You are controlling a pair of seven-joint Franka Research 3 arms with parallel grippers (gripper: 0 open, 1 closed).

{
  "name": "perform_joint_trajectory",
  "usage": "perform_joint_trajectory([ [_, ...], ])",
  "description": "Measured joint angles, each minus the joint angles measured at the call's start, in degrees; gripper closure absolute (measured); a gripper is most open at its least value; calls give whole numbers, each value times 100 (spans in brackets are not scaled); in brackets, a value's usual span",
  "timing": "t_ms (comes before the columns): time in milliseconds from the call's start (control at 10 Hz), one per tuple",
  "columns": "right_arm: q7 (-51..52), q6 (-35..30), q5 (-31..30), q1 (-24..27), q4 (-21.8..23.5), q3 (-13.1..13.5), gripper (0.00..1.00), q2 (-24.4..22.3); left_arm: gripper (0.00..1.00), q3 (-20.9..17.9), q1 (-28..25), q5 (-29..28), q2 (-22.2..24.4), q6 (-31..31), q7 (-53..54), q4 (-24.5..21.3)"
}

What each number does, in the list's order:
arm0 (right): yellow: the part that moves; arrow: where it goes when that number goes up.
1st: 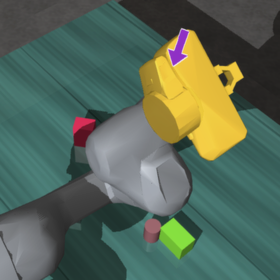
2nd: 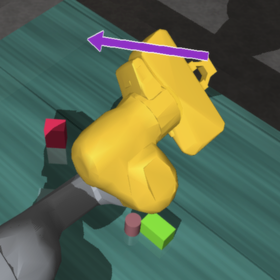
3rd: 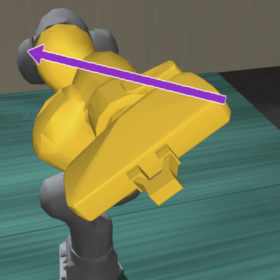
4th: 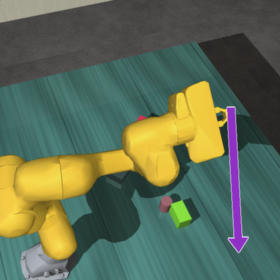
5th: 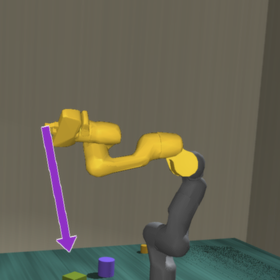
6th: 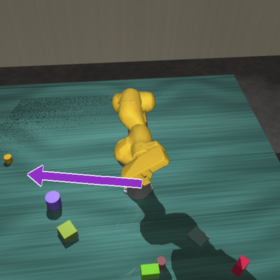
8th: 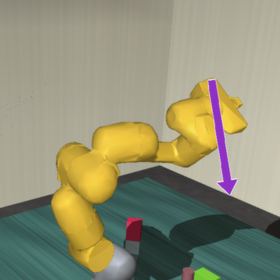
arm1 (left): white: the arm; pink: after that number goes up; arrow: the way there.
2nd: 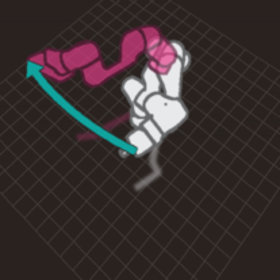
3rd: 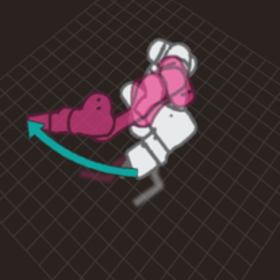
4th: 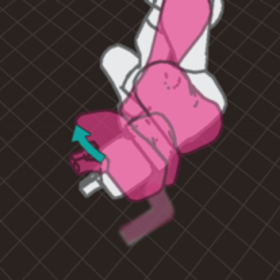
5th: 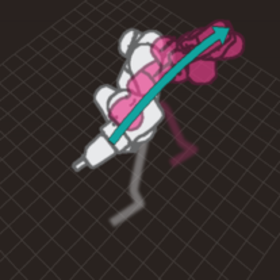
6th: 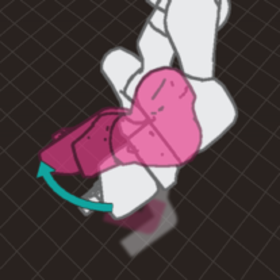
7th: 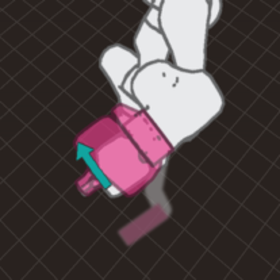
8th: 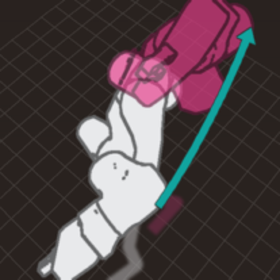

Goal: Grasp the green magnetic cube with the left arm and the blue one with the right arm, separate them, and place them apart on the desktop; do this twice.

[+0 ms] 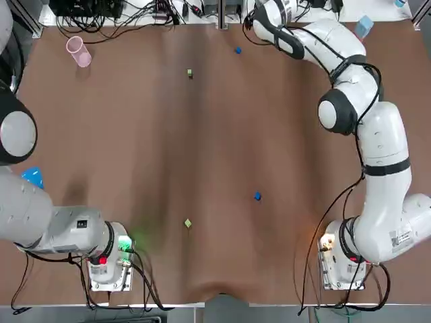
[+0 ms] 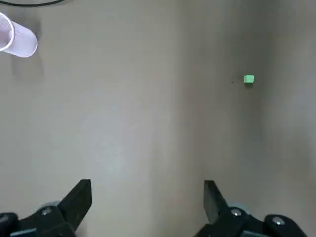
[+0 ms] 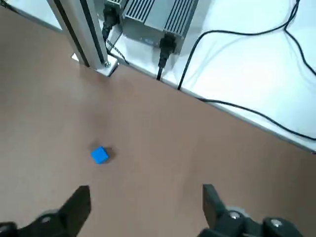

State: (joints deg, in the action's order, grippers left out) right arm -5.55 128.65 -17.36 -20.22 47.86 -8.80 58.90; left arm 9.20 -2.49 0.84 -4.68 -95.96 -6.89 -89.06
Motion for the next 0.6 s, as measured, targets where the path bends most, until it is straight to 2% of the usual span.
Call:
perform_joint_trajectory([
  [100, -307, -20, 1, 4, 408, 1, 0, -307, 0, -5, -15, 0, -2, 0, 0, 0],
  [200, -702, -64, 0, 26, 997, 8, 0, -789, 0, -6, -46, 0, -9, 0, 0, 1],
  [600, -1160, -419, 63, 566, 3752, -10, 0, -3537, 0, -1, -52, 0, -107, 0, 2, 2],
])
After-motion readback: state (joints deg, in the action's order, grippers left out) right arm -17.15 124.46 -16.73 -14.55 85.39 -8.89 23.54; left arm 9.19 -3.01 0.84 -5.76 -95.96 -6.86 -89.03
